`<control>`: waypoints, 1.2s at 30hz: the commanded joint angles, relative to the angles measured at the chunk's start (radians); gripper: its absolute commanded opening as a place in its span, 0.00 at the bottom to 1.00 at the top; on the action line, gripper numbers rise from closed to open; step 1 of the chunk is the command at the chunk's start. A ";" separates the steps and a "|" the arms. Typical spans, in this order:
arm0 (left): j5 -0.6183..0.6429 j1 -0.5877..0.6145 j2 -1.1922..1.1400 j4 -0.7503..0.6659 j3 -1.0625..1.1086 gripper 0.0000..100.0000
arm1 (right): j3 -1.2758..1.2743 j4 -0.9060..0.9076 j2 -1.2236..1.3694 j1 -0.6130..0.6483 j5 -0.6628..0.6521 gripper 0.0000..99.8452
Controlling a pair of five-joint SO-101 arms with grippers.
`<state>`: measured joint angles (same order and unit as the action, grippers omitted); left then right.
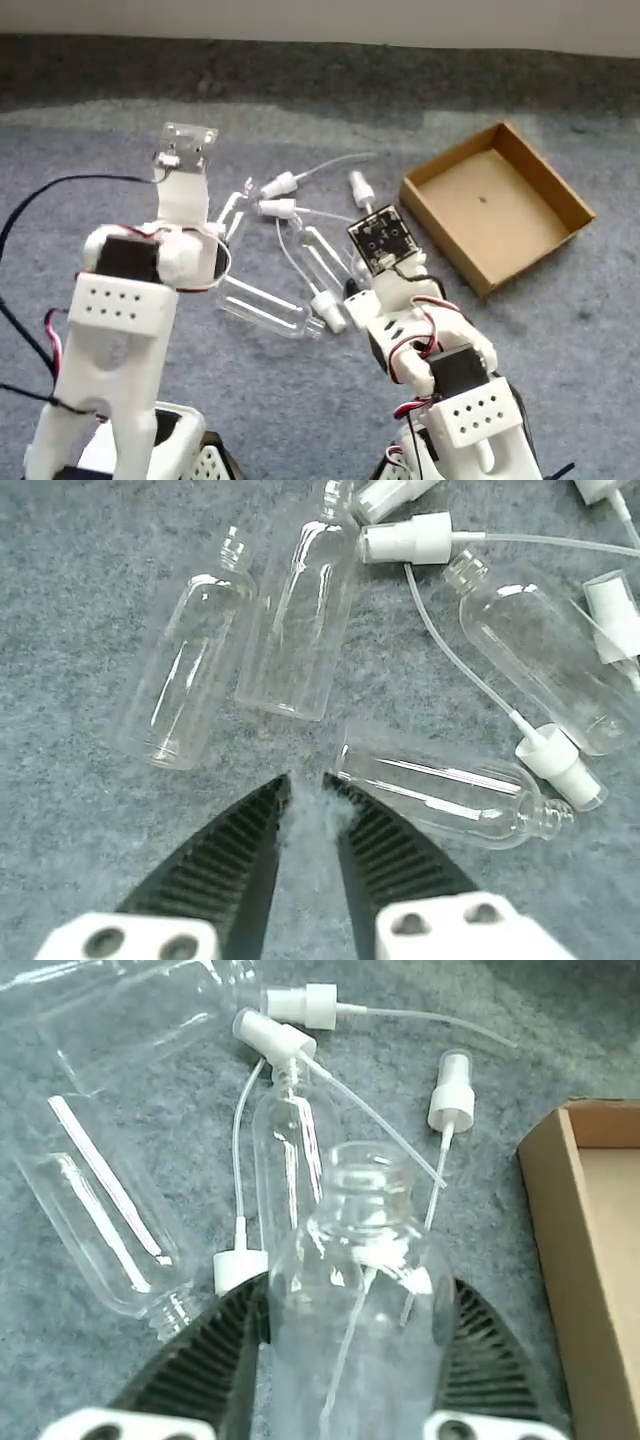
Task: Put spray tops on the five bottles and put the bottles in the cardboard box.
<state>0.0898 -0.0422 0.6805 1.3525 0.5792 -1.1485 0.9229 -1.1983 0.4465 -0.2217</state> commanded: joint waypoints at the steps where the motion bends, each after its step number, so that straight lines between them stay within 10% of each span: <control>1: -0.003 -0.012 -0.249 0.126 -0.306 0.01 | -0.030 -0.079 -0.022 -0.016 0.008 0.16; 17: 0.301 -0.162 -0.839 0.203 -0.800 0.01 | -0.219 -0.337 -0.022 -0.202 0.011 0.16; 25: 0.562 -0.160 -1.099 0.198 -1.017 0.26 | -0.285 -0.390 -0.022 -0.213 0.011 0.16; 36: 0.790 -0.153 -1.356 0.195 -1.283 0.27 | -0.288 -0.390 -0.022 -0.213 0.011 0.16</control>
<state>0.8002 -0.1849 -0.6360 1.5459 -0.5838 -1.4446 0.5623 -1.1983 0.2455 -0.2186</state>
